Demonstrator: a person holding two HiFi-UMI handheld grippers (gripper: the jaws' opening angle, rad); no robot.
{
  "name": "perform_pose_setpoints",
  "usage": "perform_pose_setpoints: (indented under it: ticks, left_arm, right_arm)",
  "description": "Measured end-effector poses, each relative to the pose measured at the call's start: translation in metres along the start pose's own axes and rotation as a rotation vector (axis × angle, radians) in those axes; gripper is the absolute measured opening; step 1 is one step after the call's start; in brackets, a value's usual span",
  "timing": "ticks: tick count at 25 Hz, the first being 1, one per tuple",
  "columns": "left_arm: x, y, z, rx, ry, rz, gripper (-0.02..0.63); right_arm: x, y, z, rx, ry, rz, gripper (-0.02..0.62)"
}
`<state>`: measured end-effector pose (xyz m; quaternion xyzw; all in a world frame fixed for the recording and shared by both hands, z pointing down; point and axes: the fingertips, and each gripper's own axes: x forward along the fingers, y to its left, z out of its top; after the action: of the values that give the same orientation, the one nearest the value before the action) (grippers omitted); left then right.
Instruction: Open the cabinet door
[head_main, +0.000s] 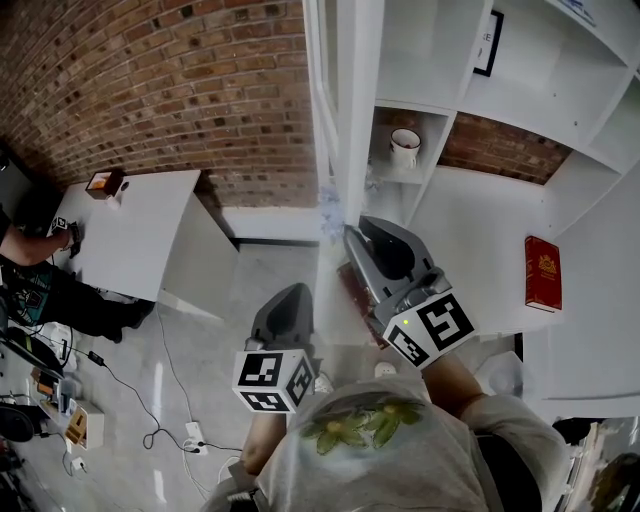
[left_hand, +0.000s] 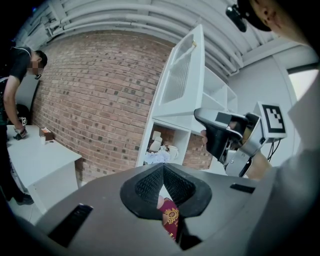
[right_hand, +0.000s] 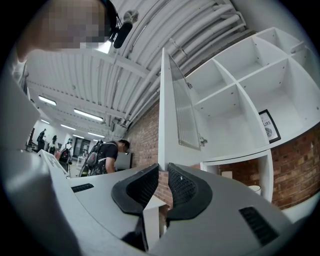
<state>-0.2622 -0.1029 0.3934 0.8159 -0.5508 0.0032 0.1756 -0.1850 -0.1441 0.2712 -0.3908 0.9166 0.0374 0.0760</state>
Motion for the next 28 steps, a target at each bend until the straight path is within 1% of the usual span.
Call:
perform_pose_setpoints:
  ticks: [28]
  left_arm:
    - [-0.016, 0.028, 0.003, -0.022, -0.028, 0.08, 0.009]
  right_arm:
    - [0.03, 0.032, -0.006, -0.018, 0.007, 0.093, 0.069]
